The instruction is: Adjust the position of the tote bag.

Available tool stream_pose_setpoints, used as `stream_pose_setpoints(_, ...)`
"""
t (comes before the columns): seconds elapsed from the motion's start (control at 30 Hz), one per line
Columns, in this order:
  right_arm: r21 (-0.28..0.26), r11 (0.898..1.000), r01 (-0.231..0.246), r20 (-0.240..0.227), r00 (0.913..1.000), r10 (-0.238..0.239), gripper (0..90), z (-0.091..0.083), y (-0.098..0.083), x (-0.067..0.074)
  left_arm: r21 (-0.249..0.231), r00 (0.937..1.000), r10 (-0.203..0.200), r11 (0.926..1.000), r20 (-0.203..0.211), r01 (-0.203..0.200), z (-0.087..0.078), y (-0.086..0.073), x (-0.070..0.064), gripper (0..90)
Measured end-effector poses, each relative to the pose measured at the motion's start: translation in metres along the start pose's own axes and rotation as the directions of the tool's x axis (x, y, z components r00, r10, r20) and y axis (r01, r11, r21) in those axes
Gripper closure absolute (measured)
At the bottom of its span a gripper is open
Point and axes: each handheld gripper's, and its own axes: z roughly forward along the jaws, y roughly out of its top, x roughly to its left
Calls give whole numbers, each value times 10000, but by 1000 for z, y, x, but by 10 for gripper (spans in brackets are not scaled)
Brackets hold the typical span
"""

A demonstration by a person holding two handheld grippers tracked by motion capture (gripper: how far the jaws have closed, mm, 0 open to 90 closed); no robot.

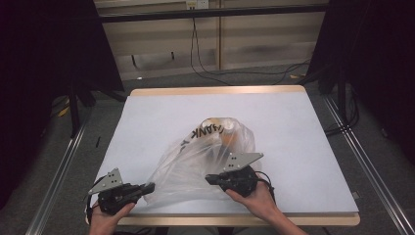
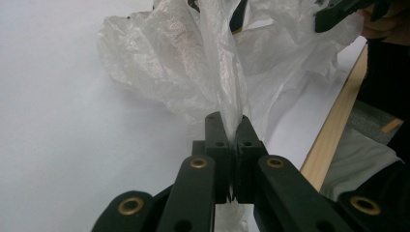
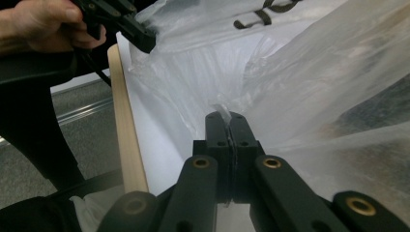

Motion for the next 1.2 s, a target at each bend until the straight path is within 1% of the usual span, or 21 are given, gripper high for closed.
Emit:
stream_pose_setpoints(0.03,-124,9999,-22,15,10000,22,897,-4,2,-2,-58,10000,26,10000,87,-26,0,2,-1,885)
stream_pose_setpoints(0.1,-176,9998,-42,20,10000,42,897,-6,3,-2,-203,9999,33,9998,153,-29,0,6,-4,885)
stream_pose_setpoints(0.17,-334,9994,-45,21,10000,46,898,-11,6,-3,-303,9996,204,9993,176,-198,1,11,-7,885)
stream_pose_setpoints(0.23,-479,9988,-46,43,10000,49,898,-16,9,-4,-292,9994,339,9990,104,-336,1,14,-8,885)
stream_pose_setpoints(0.37,-688,9976,-76,18,10000,78,899,-23,12,-6,-463,9992,387,9982,141,-380,1,20,-9,885)
stream_pose_setpoints(0.5,-934,9956,-32,-32,10000,29,900,-31,16,-7,-727,9992,333,9968,211,-316,-1,27,-11,885)
stream_pose_setpoints(0.6,-1166,9932,74,64,10000,-67,900,-39,22,-8,-819,9985,492,9955,243,-471,-3,35,-12,887)
stream_pose_setpoints(0.67,-1328,9910,153,171,9998,-131,900,-45,24,-9,-882,9978,638,9942,176,-620,-3,42,-13,887)
stream_pose_setpoints(0.7,-1404,9900,105,193,9998,-79,900,-47,25,-10,-925,9974,719,9932,94,-708,-4,45,-14,887)
stream_pose_setpoints(0.77,-1599,9871,120,237,9997,-83,900,-53,27,-12,-1073,9967,811,9909,-12,-808,-5,53,-14,886)
stream_pose_setpoints(0.8,-1687,9856,91,236,9997,-52,900,-55,28,-13,-1192,9961,883,9890,52,-870,-6,57,-13,886)
stream_pose_setpoints(0.83,-1787,9838,125,290,9996,-74,900,-59,29,-14,-1231,9962,868,9887,40,-856,-7,60,-14,887)
stream_pose_setpoints(0.87,-1857,9825,141,317,9995,-83,900,-61,30,-15,-1219,9955,944,9881,11,-936,-7,63,-14,887)
stream_pose_setpoints(0.9,-1899,9817,146,333,9994,-84,900,-63,32,-16,-1197,9950,984,9878,-145,-994,-8,67,-14,887)
stream_pose_setpoints(0.93,-1998,9796,194,375,9992,-121,900,-66,34,-17,-1285,9947,1026,9864,-82,-1028,-8,71,-13,887)
stream_pose_setpoints(0.97,-2040,9788,210,425,9990,-126,900,-69,36,-18,-1287,9939,1082,9856,-201,-1099,-7,75,-14,887)
stream_pose_setpoints(1.03,-2252,9739,274,515,9985,-162,900,-75,41,-20,-1515,9947,1033,9832,-5,-1022,-5,82,-13,888)
stream_pose_setpoints(1.07,-2427,9697,295,574,9982,-160,900,-79,44,-21,-1499,9936,1124,9822,-124,-1130,-5,85,-12,888)
stream_pose_setpoints(1.13,-2654,9636,319,656,9977,-149,900,-84,48,-23,-1647,9925,1221,9788,-103,-1221,-3,93,-12,888)
stream_pose_setpoints(1.17,-2709,9619,378,753,9970,-180,900,-87,50,-24,-1703,9919,1245,9772,-245,-1269,-4,96,-13,888)
stream_pose_setpoints(1.2,-2792,9593,414,807,9966,-195,900,-90,52,-25,-1847,9912,1326,9740,-61,-1314,-3,99,-13,888)
